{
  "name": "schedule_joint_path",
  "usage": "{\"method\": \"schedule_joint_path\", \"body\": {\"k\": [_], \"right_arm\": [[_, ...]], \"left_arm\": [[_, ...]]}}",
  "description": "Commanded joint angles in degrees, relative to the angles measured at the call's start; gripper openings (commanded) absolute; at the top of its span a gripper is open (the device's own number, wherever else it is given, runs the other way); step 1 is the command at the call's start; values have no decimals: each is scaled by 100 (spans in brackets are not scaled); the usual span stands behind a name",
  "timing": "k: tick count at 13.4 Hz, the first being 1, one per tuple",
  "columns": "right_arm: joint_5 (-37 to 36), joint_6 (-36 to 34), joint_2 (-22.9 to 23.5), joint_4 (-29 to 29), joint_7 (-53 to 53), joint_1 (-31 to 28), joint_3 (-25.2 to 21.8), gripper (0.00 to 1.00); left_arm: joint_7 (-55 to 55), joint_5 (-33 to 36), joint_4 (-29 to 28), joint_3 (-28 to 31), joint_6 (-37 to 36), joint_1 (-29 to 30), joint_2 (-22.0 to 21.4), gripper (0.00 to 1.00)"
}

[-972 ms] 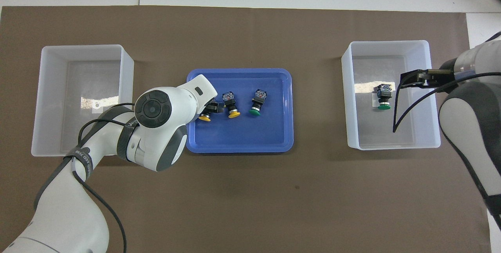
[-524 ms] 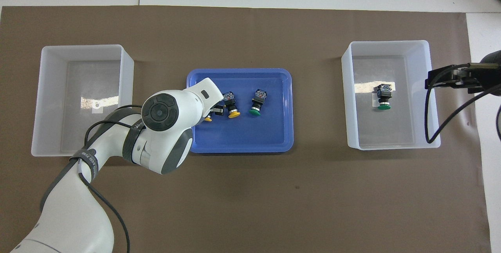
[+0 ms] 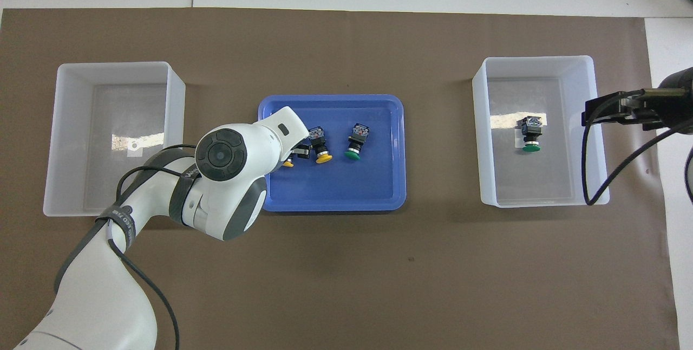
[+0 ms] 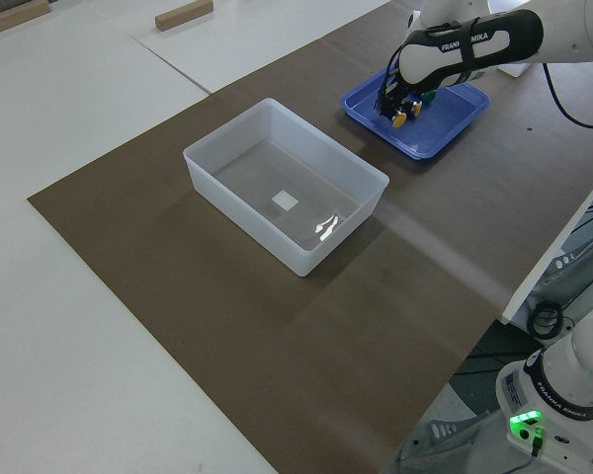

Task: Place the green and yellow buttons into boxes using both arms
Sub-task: 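Grasp a yellow button with the left gripper while the right gripper withdraws, then carry the yellow button into the box while the right gripper reaches green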

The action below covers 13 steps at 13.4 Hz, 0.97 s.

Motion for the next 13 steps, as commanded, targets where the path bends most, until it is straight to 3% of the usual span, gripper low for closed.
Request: {"method": "schedule_joint_path", "body": {"k": [1, 6, 9, 13], "right_arm": [[11, 379, 205, -59, 445, 267, 39, 100], [-42, 1520, 1101, -41, 1483, 1181, 39, 100], [11, 2391, 1672, -59, 2019, 1638, 39, 100], [3, 2814, 2078, -208, 2547, 2210, 39, 100]], "left_arm": [[22, -40, 159, 6, -564, 466, -444, 0], [66, -31, 897, 6, -1620, 1328, -532, 0], [136, -14, 924, 6, -1796, 1951, -646, 0], [1346, -23, 749, 6, -1622, 2690, -717, 0]]}}
